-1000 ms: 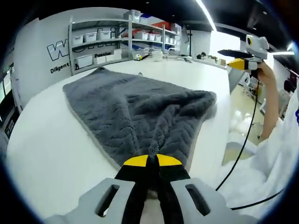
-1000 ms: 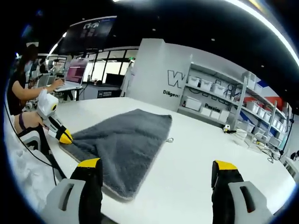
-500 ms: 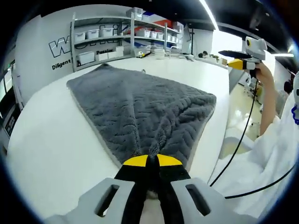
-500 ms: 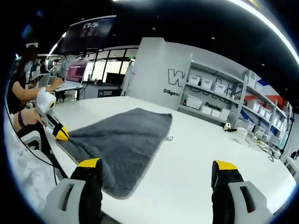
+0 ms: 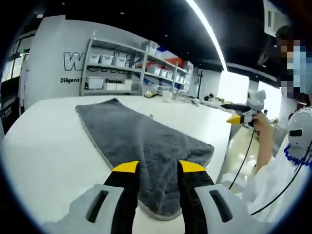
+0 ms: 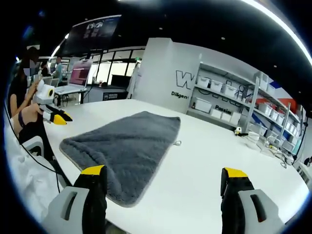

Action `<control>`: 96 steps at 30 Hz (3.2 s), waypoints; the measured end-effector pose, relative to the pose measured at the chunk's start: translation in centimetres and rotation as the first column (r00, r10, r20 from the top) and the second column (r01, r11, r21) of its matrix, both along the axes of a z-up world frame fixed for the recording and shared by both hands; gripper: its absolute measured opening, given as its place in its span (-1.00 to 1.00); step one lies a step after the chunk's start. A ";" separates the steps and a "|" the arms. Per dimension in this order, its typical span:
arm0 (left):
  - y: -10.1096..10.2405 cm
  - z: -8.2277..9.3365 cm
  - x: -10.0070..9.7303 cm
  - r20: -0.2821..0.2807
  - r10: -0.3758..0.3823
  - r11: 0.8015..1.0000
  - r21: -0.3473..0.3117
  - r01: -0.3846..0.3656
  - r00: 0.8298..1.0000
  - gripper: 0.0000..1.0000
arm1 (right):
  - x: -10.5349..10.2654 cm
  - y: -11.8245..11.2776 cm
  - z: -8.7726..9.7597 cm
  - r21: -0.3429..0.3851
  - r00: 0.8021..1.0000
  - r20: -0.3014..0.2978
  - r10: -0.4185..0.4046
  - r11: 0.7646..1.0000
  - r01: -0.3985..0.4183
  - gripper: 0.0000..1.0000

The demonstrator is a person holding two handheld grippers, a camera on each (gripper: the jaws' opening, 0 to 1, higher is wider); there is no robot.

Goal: Open the folded towel by lifting each exposed corner and separating the folded layers until the towel lies flat within the target outline without major curled edges

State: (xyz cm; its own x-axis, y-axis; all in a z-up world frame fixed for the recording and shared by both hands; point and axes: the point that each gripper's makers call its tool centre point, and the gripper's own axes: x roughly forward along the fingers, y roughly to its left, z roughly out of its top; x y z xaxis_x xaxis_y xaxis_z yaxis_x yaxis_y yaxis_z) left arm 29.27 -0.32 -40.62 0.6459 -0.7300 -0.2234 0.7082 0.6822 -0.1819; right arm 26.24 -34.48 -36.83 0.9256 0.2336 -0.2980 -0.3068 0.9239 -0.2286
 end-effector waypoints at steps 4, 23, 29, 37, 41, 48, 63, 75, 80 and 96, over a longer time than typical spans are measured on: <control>1.0 1.2 0.2 0.038 0.034 0.998 -0.060 -0.032 0.999 -0.27 | -0.1 0.0 0.0 -0.002 1.000 -0.004 0.000 1.000 0.000 0.99; 1.5 -0.9 0.5 0.136 0.031 0.989 0.139 -0.050 0.990 0.65 | 0.3 2.2 -2.1 -0.003 0.990 -0.098 0.102 0.995 -0.103 0.99; 1.8 -1.5 0.6 0.126 0.043 0.984 0.167 -0.063 0.991 0.87 | 0.8 3.0 -3.5 0.014 0.978 -0.141 0.153 0.988 -0.152 0.99; 2.5 -1.8 0.9 0.104 0.082 0.984 0.148 -0.097 0.991 0.98 | 0.5 5.1 -5.9 0.047 0.933 -0.222 0.282 0.959 -0.279 0.98; 2.7 -2.1 0.8 0.099 0.095 0.982 0.153 -0.110 0.991 0.98 | 0.8 6.4 -6.9 0.083 0.907 -0.241 0.346 0.938 -0.336 0.98; 3.1 -2.3 0.7 0.095 0.105 0.983 0.142 -0.118 0.990 0.98 | 1.8 6.9 -9.3 0.085 0.882 -0.298 0.365 0.931 -0.356 0.75; 2.9 -2.6 0.6 0.092 0.105 0.984 0.137 -0.117 0.990 0.98 | 2.3 6.0 -9.0 0.104 0.904 -0.233 0.358 0.933 -0.343 -0.40; 2.9 -2.8 0.7 0.088 0.106 0.984 0.137 -0.117 0.990 0.98 | 2.5 5.2 -13.0 0.062 0.871 -0.378 0.315 0.947 -0.315 -0.61; 3.0 -2.8 0.7 0.086 0.105 0.983 0.139 -0.116 0.991 0.98 | 2.5 4.8 -13.1 0.065 0.878 -0.381 0.291 0.955 -0.288 -0.81; 3.2 -2.7 0.6 0.085 0.109 0.983 0.138 -0.121 0.990 0.98 | 1.5 3.0 -13.1 0.008 0.883 -0.428 0.191 0.978 -0.208 -0.82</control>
State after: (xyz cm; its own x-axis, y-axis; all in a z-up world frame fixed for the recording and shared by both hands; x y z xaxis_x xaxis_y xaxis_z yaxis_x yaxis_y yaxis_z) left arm 29.92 2.91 -43.30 0.7430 -0.6141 -0.2663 0.6316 0.7749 -0.0248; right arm 27.69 -31.48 -49.94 0.6437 0.3810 -0.6636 -0.5594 0.8261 -0.0683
